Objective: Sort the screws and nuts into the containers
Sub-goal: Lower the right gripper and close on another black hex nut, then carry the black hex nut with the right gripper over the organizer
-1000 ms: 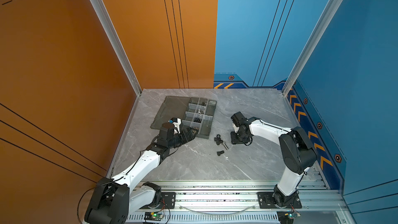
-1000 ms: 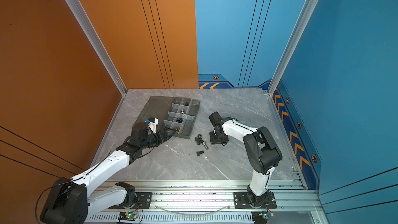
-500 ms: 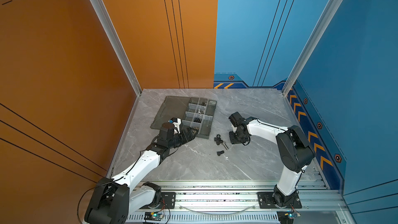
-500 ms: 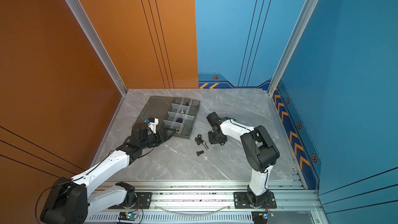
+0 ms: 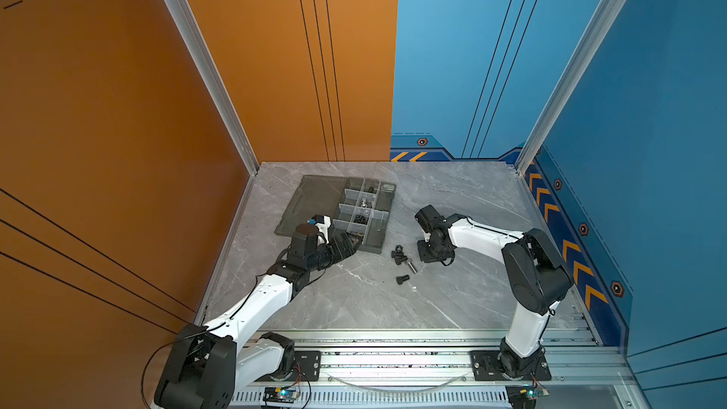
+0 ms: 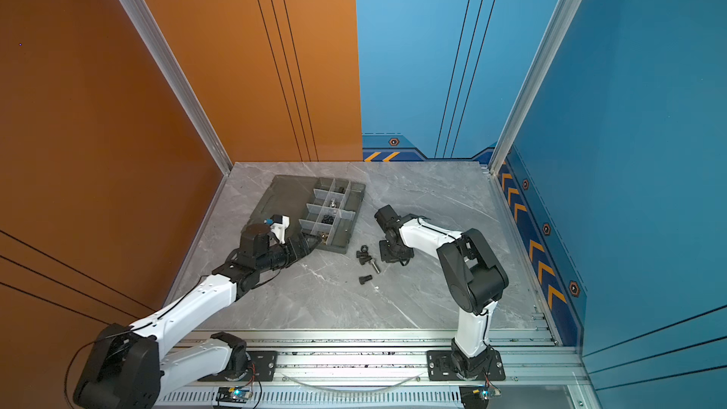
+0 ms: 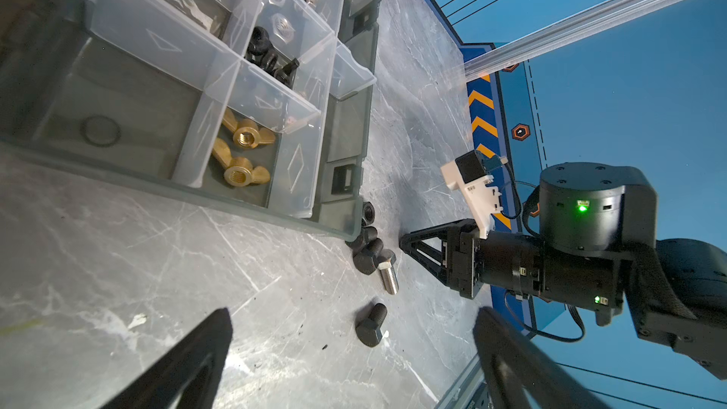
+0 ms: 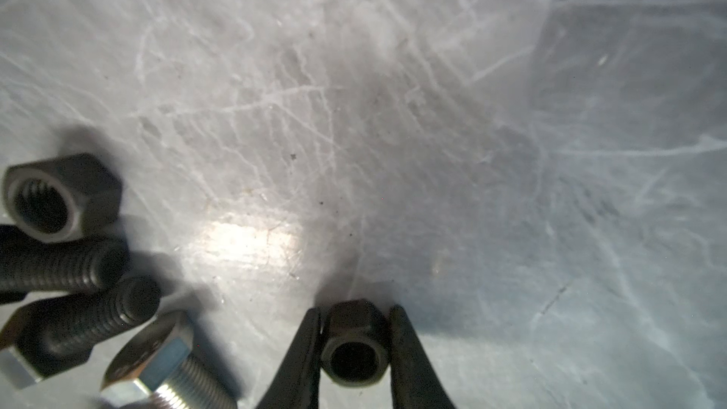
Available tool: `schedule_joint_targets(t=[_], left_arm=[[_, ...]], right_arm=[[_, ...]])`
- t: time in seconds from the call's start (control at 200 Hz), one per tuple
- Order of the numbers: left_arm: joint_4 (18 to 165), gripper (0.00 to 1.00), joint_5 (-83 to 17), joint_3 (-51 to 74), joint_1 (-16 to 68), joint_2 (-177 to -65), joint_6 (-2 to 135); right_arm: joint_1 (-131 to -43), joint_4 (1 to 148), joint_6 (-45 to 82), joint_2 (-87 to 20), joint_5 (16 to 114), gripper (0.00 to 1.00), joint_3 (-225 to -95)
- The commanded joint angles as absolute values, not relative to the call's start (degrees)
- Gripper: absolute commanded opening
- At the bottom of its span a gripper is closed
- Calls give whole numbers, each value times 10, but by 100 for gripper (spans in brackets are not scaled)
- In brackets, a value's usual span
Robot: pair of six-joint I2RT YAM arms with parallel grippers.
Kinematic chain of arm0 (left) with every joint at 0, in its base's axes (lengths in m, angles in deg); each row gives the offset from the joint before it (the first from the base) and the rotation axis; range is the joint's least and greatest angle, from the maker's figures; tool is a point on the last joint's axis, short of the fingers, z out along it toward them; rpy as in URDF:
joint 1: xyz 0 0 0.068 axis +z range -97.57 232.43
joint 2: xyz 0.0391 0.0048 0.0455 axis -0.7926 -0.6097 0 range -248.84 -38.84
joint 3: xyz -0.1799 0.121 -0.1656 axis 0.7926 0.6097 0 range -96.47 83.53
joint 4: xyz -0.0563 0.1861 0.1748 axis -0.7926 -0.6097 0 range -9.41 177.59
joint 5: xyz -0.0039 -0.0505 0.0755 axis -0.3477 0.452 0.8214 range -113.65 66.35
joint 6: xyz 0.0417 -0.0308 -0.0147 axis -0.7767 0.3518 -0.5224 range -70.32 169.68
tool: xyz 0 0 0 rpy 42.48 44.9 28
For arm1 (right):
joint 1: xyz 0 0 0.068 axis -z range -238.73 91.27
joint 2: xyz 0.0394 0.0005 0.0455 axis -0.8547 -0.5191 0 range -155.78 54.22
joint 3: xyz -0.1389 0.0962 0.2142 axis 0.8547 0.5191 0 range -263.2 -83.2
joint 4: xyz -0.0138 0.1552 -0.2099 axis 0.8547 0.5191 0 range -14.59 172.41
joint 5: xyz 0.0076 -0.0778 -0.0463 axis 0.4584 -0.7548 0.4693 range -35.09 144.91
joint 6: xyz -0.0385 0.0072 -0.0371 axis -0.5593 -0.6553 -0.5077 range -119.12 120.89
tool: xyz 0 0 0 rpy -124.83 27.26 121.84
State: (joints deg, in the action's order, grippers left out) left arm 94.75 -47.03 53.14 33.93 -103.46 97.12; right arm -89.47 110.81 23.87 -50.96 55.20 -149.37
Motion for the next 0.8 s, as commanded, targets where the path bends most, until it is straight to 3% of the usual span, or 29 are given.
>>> schedule_joint_targets(t=[0.0,0.29,0.611,0.796], left_arm=[[964,98,-471,541,339,-1037,966],[972,98,-478,543,342,-1042,967],[974,98,-479,558,349,-1021,968],[981,98,-487,559,354,-1027,964]], right_arm=[[-899,1114,244,-537,550,14,-1488],[-889,1101,233,-499,588,0,-1488],[-860,1107,216,-459,665,0,-1562],[-847,1107,213,-493,693,0,-1656]])
